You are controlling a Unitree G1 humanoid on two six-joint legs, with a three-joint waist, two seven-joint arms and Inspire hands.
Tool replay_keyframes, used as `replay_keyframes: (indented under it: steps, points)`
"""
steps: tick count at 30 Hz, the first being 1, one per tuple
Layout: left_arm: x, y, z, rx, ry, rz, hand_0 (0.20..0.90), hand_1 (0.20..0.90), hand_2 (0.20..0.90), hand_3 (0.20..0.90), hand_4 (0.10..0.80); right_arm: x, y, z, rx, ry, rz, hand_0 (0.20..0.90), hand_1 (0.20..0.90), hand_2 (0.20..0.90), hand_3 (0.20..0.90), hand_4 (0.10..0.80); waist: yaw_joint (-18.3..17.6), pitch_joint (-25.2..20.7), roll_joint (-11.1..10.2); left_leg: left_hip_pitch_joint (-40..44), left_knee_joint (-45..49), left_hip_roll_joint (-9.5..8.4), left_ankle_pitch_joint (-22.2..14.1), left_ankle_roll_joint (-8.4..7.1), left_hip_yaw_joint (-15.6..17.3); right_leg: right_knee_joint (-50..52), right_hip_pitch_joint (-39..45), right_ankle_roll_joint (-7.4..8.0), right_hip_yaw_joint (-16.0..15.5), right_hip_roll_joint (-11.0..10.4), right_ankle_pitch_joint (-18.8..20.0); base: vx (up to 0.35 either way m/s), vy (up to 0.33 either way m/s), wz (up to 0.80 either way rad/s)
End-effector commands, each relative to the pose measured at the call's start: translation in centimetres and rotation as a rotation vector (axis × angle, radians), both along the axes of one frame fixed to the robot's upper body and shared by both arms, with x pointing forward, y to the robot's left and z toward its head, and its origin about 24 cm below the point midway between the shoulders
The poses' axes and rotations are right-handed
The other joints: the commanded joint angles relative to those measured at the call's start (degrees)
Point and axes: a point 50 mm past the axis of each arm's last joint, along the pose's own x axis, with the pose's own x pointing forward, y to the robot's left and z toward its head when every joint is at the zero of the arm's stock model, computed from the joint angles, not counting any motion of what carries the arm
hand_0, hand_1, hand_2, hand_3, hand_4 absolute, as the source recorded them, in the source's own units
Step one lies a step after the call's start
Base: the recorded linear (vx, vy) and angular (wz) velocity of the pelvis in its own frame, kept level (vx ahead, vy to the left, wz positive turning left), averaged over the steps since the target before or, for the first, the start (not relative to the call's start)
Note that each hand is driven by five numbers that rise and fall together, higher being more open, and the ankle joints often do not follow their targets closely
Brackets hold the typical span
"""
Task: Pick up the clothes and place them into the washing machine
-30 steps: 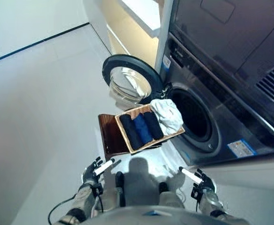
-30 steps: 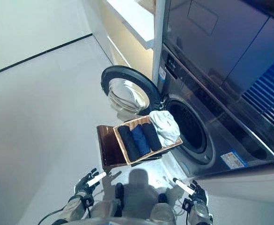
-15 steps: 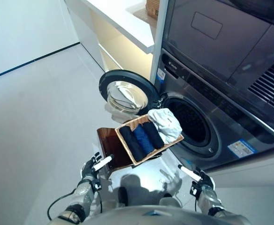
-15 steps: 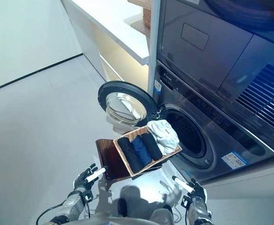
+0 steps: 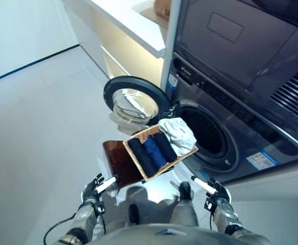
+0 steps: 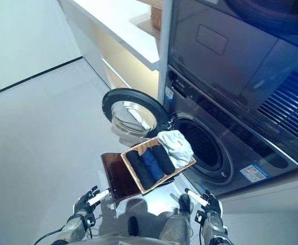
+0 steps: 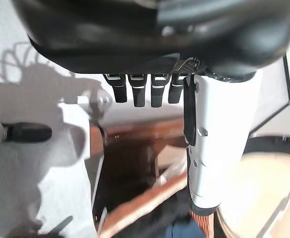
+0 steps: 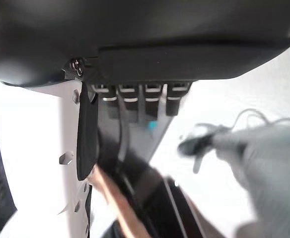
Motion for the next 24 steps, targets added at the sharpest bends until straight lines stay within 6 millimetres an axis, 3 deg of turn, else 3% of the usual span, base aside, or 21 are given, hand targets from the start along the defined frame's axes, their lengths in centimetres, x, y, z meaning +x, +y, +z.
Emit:
replay_keyframes:
  steps: [1,2,5,7,8,10,11,12,14,15,16,18,20,24]
  points:
    - [3.9,0.6,2.2,0.019,-0.171,-0.004,0.9,0.9,0.9,0.9,0.8,2.8,-1.7,1.8,-0.077,-0.117,0.006,0.9,0.9,0.9,0.9,0.8,-0.4,0.6,0.3,4.6,2.1,4.27,-4.8,-6.27,-2.8,1.8,-3.1,1.26,4.0,0.9,11.6,0.228,-0.169,0.76]
    - [3.6,0.6,2.1,0.009,-0.172,0.004,0.9,0.9,0.9,0.9,0.8,2.3,-1.5,1.6,-0.069,-0.11,0.01,0.9,0.9,0.9,0.9,0.8,-0.4,0.7,-0.1,5.2,1.4,4.62,-4.9,-6.5,-4.3,3.9,-3.6,1.29,6.5,1.5,11.3,0.158,-0.132,0.76]
    - [3.8,0.6,2.3,0.004,-0.186,0.011,0.9,0.9,0.9,0.9,0.8,2.1,-1.4,1.5,-0.065,-0.103,0.02,0.9,0.9,0.9,0.9,0.8,0.1,0.9,-0.2,5.2,0.9,5.49,-4.8,-6.82,-5.0,7.5,-4.6,0.68,6.7,2.6,7.9,0.053,-0.105,0.23]
    - [4.0,0.7,2.5,-0.001,-0.199,0.03,0.9,0.9,0.9,0.9,0.8,2.1,-1.2,1.5,-0.062,-0.105,0.023,0.9,0.9,0.9,0.9,0.8,0.9,0.7,0.0,4.8,1.1,6.98,-5.3,-7.75,-5.1,8.8,-4.0,-0.33,3.1,2.8,3.5,0.036,-0.184,0.12]
    - [4.1,0.3,2.5,-0.005,-0.203,0.012,0.9,0.9,0.9,0.9,0.8,2.1,-1.6,1.6,-0.073,-0.112,0.019,0.9,0.9,0.9,0.9,0.8,0.5,0.6,0.2,3.5,4.7,8.13,-6.1,-8.61,-6.2,10.0,-3.6,-1.46,3.5,4.1,1.0,0.105,-0.271,0.3]
    - [4.6,-0.6,2.9,-0.038,-0.245,-0.009,0.9,0.9,0.9,0.9,0.8,2.1,-2.1,1.9,-0.089,-0.119,0.027,0.9,0.9,0.9,0.9,0.8,0.6,1.9,0.0,-1.5,15.0,7.76,-5.7,-9.62,-6.7,10.9,-2.6,-2.67,2.6,4.4,0.1,0.046,-0.16,0.5]
    - [4.6,-0.6,2.9,-0.038,-0.245,-0.01,0.9,0.9,0.9,0.9,0.8,2.1,-2.1,1.9,-0.089,-0.119,0.027,0.9,0.9,0.9,0.9,0.8,0.5,1.9,0.0,-1.9,15.5,7.72,-5.9,-9.62,-6.8,10.9,-2.7,-2.66,2.5,4.4,0.1,-0.125,-0.022,0.58]
    - [4.9,-1.2,3.0,-0.06,-0.253,-0.014,0.9,0.9,0.9,0.9,0.8,2.7,-2.9,2.3,-0.126,-0.125,0.021,0.9,0.9,0.9,0.9,0.8,1.0,3.5,0.5,-5.9,12.6,8.74,-3.1,-10.34,-6.3,10.6,-2.6,-2.39,1.6,3.8,-0.3,-0.151,0.086,0.4]
    - [5.4,-1.6,3.2,-0.051,-0.263,-0.023,0.9,0.9,0.9,0.9,0.8,3.7,-3.4,3.1,-0.141,-0.166,-0.004,0.9,0.9,0.9,0.9,0.8,0.7,3.7,0.6,-10.2,9.2,12.87,1.9,-11.91,-4.1,9.8,-2.5,-1.36,2.2,1.3,-0.1,-0.098,0.13,0.22]
    - [5.4,-1.6,3.2,-0.051,-0.263,-0.024,0.9,0.9,0.9,0.9,0.8,3.7,-3.4,3.1,-0.141,-0.166,-0.004,0.9,0.9,0.9,0.9,0.8,0.8,3.6,0.6,-10.2,9.1,12.97,1.8,-11.97,-4.0,9.9,-2.6,-1.39,2.2,1.4,-0.2,0.004,0.143,0.42]
    - [6.0,-1.5,3.6,-0.036,-0.286,-0.045,0.9,0.9,0.9,0.9,0.8,4.2,-3.6,3.5,-0.145,-0.192,-0.014,0.9,0.9,0.9,0.9,0.8,0.6,3.6,1.2,-10.9,7.8,15.94,3.5,-12.66,-2.2,10.1,-3.3,-0.85,2.9,0.2,-0.7,0.027,0.103,0.33]
    - [6.1,-1.4,3.7,-0.03,-0.289,-0.045,0.9,0.9,0.9,0.9,0.8,4.5,-3.6,3.6,-0.151,-0.196,-0.009,0.9,0.9,0.9,0.9,0.8,0.8,3.3,1.7,-10.5,7.2,16.09,3.2,-12.65,-1.8,10.2,-4.0,-0.7,3.0,0.2,-0.7,0.027,0.078,-0.03]
    - [6.1,-1.1,3.8,-0.019,-0.292,-0.052,0.9,0.9,0.9,0.9,0.8,5.2,-3.8,4.1,-0.158,-0.217,-0.025,0.9,0.9,0.9,0.9,0.8,0.8,3.3,2.6,-9.5,6.2,14.13,1.8,-12.13,-1.0,9.5,-4.2,-0.47,3.4,-0.8,0.8,0.029,0.078,-0.19]
    - [6.6,-0.2,4.4,0.014,-0.318,-0.042,0.9,0.9,0.9,0.9,0.8,6.7,-3.7,5.0,-0.163,-0.28,-0.04,0.9,0.9,0.9,0.9,0.8,1.2,4.3,2.4,-9.2,6.4,12.65,0.5,-11.88,0.1,8.8,-4.7,-0.08,3.8,-2.3,2.1,-0.002,0.076,0.12]
